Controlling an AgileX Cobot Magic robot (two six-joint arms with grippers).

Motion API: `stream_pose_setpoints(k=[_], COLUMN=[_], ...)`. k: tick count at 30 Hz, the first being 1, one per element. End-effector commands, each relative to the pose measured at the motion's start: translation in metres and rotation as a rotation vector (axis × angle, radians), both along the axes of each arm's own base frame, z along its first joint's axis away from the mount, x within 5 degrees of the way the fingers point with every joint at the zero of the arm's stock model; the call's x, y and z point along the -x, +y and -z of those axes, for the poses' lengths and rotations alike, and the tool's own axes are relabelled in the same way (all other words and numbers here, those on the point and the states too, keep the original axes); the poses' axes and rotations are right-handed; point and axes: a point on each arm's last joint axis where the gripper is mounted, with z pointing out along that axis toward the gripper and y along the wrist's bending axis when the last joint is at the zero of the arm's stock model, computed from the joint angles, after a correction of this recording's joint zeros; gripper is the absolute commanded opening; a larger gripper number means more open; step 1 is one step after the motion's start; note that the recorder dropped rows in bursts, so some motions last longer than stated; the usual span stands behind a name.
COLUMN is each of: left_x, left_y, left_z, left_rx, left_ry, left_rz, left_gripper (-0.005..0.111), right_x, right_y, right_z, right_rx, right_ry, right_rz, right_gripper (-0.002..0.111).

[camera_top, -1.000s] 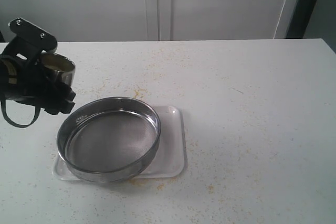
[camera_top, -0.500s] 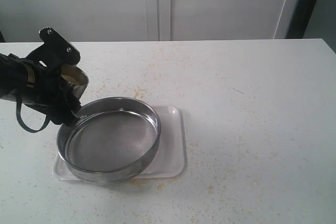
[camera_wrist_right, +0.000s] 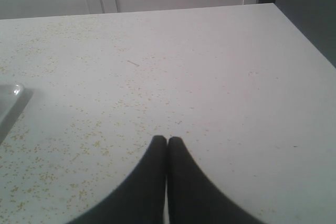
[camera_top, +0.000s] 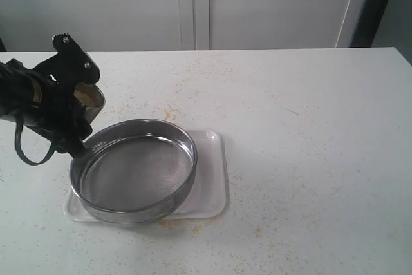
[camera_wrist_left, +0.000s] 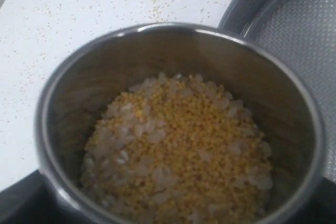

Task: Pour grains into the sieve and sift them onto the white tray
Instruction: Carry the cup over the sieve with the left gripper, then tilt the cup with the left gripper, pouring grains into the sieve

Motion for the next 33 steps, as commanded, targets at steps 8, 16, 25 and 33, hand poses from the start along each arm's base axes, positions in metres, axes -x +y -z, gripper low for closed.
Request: stream_pose_setpoints(k=[8,16,25,33], left_x=[0.002,0.002,0.004,0.003], left_y=[-0.011,-0.025,-0.046,-0.047], left_z=[-0.015,-0.01,0.012,0.016], left_rx=[-0.187,-0.378,-0.589,-0.62], left_ry=[-0.107,-0.181,-0.195,-0.193], left_rz=[0.028,0.073,0.129,0.133], left_gripper=[0.0,0.0,0.0,0.0], right_x=[0.0,0.0,0.0,0.0], right_y=[0.0,0.0,0.0,0.0], right_z=[0.0,0.0,0.0,0.0], right_rx=[-0.001,-0.015,-0.015,-0.015], right_ry=[-0.016,-0.016,-0.016,-0.016], right_rz=[0.008,0.011,0.011,0.011], right_gripper=[0.0,0.0,0.0,0.0])
